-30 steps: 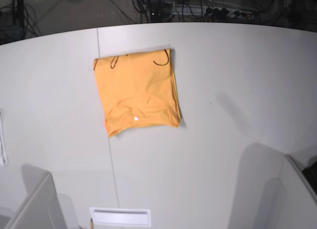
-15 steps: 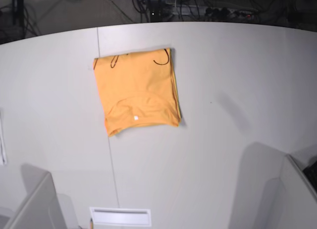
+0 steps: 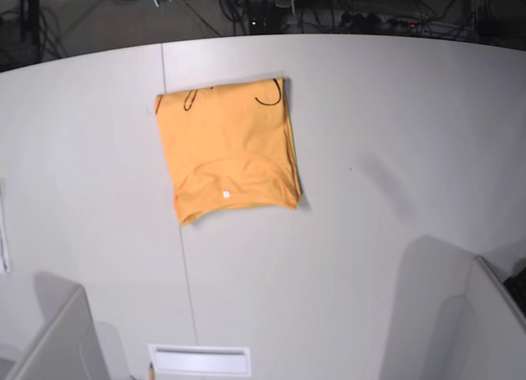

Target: Fold the T-shirt properly

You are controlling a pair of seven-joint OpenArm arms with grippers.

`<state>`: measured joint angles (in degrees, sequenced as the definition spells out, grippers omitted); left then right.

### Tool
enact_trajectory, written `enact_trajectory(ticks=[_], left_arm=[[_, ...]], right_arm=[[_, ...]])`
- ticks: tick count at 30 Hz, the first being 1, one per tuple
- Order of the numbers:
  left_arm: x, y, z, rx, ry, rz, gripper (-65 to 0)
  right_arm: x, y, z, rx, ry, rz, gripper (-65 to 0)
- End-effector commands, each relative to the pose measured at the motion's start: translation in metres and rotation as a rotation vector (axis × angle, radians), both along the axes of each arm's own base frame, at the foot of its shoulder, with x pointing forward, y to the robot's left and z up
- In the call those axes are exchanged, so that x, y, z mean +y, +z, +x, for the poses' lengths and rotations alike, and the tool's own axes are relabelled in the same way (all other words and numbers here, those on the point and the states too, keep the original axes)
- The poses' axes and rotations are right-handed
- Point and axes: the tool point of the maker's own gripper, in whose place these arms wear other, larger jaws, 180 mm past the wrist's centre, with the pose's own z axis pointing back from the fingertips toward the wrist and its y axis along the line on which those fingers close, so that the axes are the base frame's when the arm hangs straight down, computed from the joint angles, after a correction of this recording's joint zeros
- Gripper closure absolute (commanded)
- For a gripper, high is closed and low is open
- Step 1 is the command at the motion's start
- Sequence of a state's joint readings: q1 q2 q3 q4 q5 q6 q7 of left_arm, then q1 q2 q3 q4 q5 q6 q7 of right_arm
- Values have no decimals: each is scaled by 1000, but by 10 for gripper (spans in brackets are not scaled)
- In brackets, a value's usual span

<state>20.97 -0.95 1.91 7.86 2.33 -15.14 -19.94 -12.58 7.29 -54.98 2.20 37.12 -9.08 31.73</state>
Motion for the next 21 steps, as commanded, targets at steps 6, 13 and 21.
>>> enact_trajectory(ticks=[6, 13, 21], left_arm=[[3, 1, 3, -5, 140, 20, 0], [4, 1, -3, 19, 168, 29, 0], [5, -1, 5, 5, 175, 30, 0]], right_arm=[[-28, 4, 8, -20, 8, -42, 0], [-42, 6, 11, -23, 11, -68, 0], [-46, 7, 10, -22, 12, -71, 0]])
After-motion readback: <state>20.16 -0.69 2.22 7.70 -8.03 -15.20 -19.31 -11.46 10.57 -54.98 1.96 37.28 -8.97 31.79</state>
